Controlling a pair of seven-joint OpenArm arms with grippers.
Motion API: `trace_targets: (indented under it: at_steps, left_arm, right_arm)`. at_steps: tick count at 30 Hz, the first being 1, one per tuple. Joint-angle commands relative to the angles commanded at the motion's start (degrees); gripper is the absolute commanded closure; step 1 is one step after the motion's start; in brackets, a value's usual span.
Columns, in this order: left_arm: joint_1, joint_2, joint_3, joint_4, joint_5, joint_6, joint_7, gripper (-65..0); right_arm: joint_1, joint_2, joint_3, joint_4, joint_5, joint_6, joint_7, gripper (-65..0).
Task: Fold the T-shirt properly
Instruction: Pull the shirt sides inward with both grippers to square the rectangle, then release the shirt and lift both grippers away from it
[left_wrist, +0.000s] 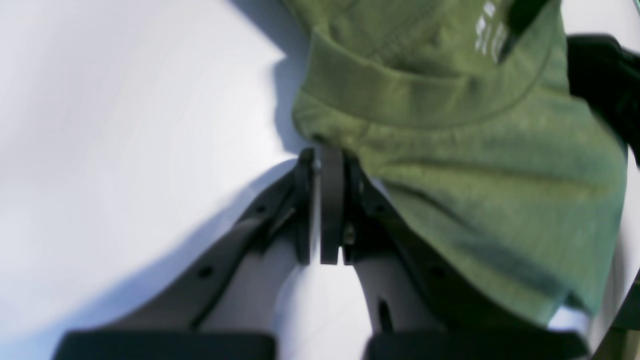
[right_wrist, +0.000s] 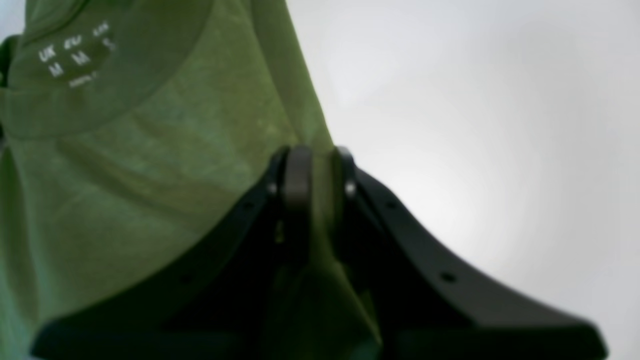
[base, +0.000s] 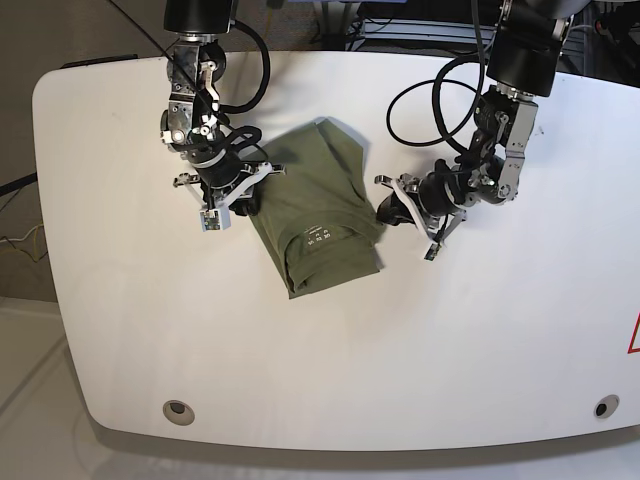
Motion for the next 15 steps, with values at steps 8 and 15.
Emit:
trace_targets:
  at_steps: [8, 15]
  left_arm:
    - [-1.8, 2.5, 0.0, -5.2, 0.0, 0.0, -1.4, -0.9]
    - [-2.9, 4.0, 0.0, -7.9, 0.0, 0.0, -1.7, -0.9]
  right_arm:
    - [-0.8, -3.3, -0.1, -0.4, 0.4, 0.0, -0.1, -7.6]
    - [-2.1, -5.8, -0.1, -0.4, 0.5, 0.09, -0.2, -7.6]
